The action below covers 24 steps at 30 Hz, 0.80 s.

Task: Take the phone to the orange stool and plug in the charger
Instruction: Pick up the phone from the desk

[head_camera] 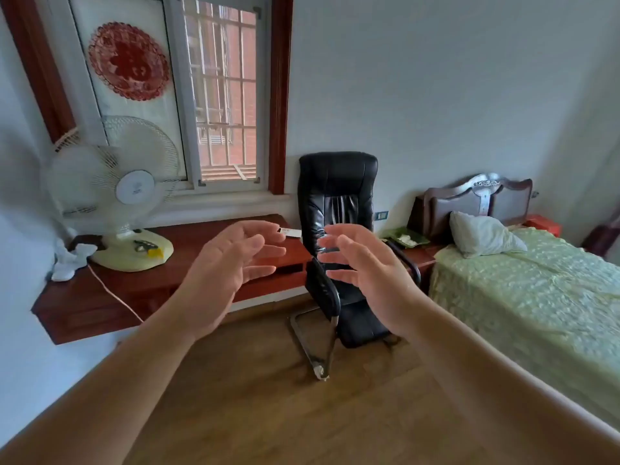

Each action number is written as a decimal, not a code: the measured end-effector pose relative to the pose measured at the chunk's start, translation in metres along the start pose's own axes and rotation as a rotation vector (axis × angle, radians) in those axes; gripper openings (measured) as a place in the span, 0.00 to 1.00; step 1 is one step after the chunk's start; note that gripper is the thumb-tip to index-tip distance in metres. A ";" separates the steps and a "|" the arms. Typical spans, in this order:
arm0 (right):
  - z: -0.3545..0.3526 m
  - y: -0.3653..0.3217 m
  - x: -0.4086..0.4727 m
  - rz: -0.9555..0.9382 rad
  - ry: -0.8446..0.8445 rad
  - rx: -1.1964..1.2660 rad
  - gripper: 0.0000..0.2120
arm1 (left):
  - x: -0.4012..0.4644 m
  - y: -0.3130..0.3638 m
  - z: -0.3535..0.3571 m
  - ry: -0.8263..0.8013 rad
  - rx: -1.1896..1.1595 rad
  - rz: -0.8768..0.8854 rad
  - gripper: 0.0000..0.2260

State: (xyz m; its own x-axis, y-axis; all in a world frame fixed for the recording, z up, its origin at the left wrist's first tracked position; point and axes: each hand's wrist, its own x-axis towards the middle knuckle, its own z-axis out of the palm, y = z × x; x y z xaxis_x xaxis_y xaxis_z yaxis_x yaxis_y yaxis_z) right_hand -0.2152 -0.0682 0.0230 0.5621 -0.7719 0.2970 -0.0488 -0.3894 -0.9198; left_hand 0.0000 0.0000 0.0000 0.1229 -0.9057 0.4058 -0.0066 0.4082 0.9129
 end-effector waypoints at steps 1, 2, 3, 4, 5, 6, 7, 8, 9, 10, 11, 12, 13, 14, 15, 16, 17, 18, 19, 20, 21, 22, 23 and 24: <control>0.007 0.002 0.012 0.019 0.012 0.047 0.21 | 0.008 -0.005 -0.010 0.017 -0.055 -0.027 0.11; 0.013 0.005 0.026 0.048 0.015 0.095 0.20 | 0.017 -0.015 -0.023 0.019 -0.104 -0.054 0.10; 0.018 0.009 0.038 0.058 0.027 0.138 0.20 | 0.025 -0.024 -0.033 0.020 -0.110 -0.068 0.11; 0.025 0.013 0.049 0.071 0.036 0.167 0.22 | 0.030 -0.034 -0.043 0.022 -0.091 -0.078 0.12; 0.031 0.018 0.060 0.084 0.043 0.193 0.23 | 0.035 -0.043 -0.050 0.018 -0.095 -0.079 0.12; 0.036 0.023 0.069 0.100 0.055 0.212 0.22 | 0.040 -0.052 -0.058 0.020 -0.107 -0.091 0.13; 0.042 0.030 0.078 0.110 0.065 0.226 0.21 | 0.044 -0.060 -0.066 0.024 -0.114 -0.106 0.13; 0.048 0.036 0.086 0.114 0.074 0.231 0.19 | 0.049 -0.067 -0.075 0.024 -0.113 -0.106 0.13; 0.054 0.042 0.095 0.123 0.080 0.237 0.17 | 0.054 -0.073 -0.083 0.033 -0.113 -0.118 0.13; 0.058 0.049 0.103 0.136 0.085 0.241 0.17 | 0.059 -0.080 -0.091 0.033 -0.106 -0.128 0.14; 0.062 0.055 0.112 0.147 0.090 0.250 0.16 | 0.064 -0.085 -0.099 0.039 -0.108 -0.140 0.15; 0.065 0.059 0.121 0.153 0.096 0.263 0.16 | 0.070 -0.089 -0.106 0.048 -0.114 -0.145 0.16; 0.068 0.063 0.131 0.158 0.104 0.278 0.16 | 0.075 -0.093 -0.112 0.064 -0.122 -0.155 0.16; 0.069 0.067 0.140 0.164 0.108 0.293 0.16 | 0.082 -0.098 -0.118 0.082 -0.130 -0.167 0.16; 0.070 0.072 0.150 0.166 0.111 0.304 0.16 | 0.089 -0.102 -0.124 0.103 -0.146 -0.177 0.16; 0.070 0.077 0.159 0.167 0.118 0.312 0.16 | 0.096 -0.105 -0.128 0.130 -0.162 -0.187 0.15; 0.069 0.084 0.169 0.167 0.117 0.318 0.15 | 0.105 -0.109 -0.132 0.151 -0.179 -0.200 0.15; 0.068 0.091 0.178 0.173 0.116 0.322 0.15 | 0.114 -0.113 -0.136 0.173 -0.190 -0.219 0.15; 0.066 0.099 0.188 0.179 0.117 0.325 0.15 | 0.125 -0.117 -0.138 0.194 -0.201 -0.236 0.15; 0.064 0.107 0.198 0.185 0.117 0.332 0.15 | 0.136 -0.122 -0.139 0.215 -0.210 -0.248 0.14; 0.061 0.117 0.209 0.192 0.115 0.340 0.14 | 0.147 -0.128 -0.140 0.231 -0.217 -0.261 0.14; 0.058 0.127 0.220 0.199 0.110 0.349 0.14 | 0.158 -0.136 -0.141 0.244 -0.217 -0.269 0.13; 0.054 0.138 0.232 0.205 0.107 0.361 0.13 | 0.170 -0.144 -0.142 0.256 -0.211 -0.272 0.11; 0.050 0.149 0.246 0.208 0.104 0.375 0.13 | 0.183 -0.154 -0.143 0.270 -0.197 -0.274 0.11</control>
State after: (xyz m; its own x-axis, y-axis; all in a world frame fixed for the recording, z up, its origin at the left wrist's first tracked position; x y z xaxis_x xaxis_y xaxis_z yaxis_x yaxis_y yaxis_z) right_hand -0.0435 -0.2911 -0.0543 0.4852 -0.8684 0.1018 0.1612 -0.0256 -0.9866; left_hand 0.1654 -0.2122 -0.0729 0.3491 -0.9318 0.0993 0.2488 0.1943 0.9489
